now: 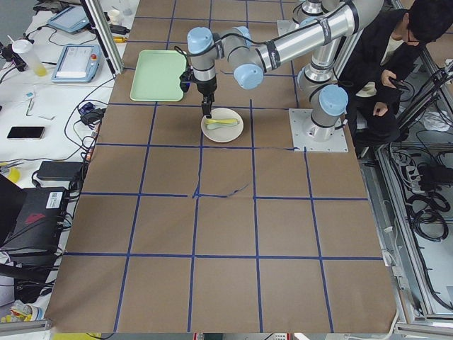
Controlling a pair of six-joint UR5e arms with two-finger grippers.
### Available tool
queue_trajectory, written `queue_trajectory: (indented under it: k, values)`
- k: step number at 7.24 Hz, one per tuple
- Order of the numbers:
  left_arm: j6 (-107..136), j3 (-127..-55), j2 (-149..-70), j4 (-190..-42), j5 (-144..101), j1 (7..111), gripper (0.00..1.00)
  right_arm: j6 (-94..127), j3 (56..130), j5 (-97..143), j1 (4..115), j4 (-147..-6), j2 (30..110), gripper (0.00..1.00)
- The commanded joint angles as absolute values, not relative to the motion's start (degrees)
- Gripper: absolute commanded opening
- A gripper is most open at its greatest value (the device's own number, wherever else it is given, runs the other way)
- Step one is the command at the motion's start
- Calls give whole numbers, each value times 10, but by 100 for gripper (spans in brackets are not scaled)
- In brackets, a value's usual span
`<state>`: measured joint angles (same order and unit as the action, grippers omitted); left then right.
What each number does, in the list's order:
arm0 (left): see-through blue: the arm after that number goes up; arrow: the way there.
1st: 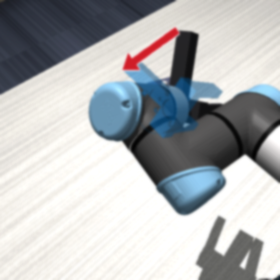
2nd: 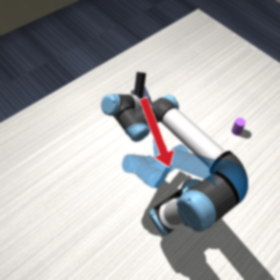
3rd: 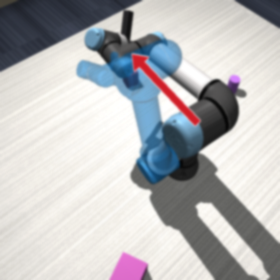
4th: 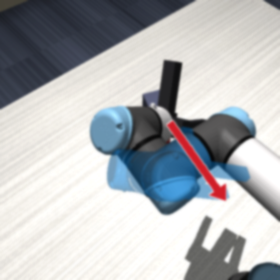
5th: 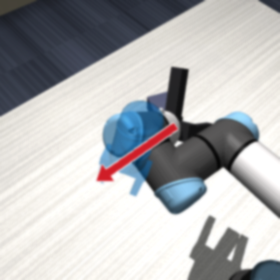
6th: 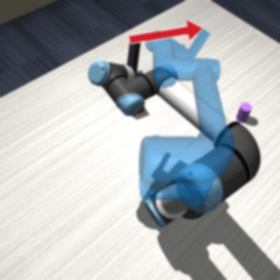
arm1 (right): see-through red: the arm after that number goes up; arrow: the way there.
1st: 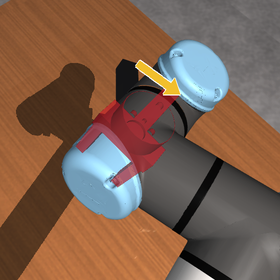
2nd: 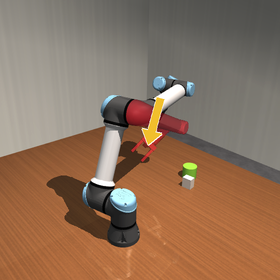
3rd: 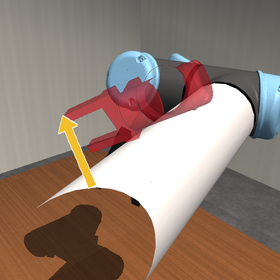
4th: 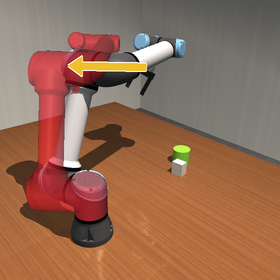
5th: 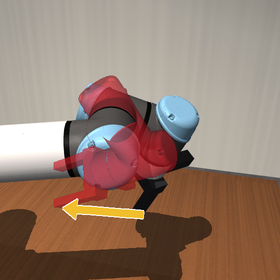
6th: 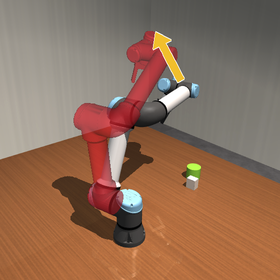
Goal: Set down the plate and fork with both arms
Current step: 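Lower the left gripper to the white plate rim and grasp it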
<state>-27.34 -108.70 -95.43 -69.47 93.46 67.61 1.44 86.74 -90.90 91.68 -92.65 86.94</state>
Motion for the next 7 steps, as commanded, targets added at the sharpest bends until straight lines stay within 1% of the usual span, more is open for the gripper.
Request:
queue_trajectory:
  k: [1,2,3,5,6,7]
  values:
    - [-330,-1219,-968,-535,867,602,93,14,867,-909,917,-926,869,100]
    - [-331,-1246,-982,-497,860,589,86,14,867,-909,917,-926,869,100]
    - [-332,-1249,-995,-487,861,589,77,14,867,-909,917,-926,869,100]
    - [-332,-1249,-1015,-479,865,588,56,14,867,-909,917,-926,869,100]
    - [-327,-1250,-1019,-479,865,588,40,14,867,-909,917,-926,869,100]
    - [-325,-1249,-1022,-478,865,588,30,14,867,-909,918,-926,869,100]
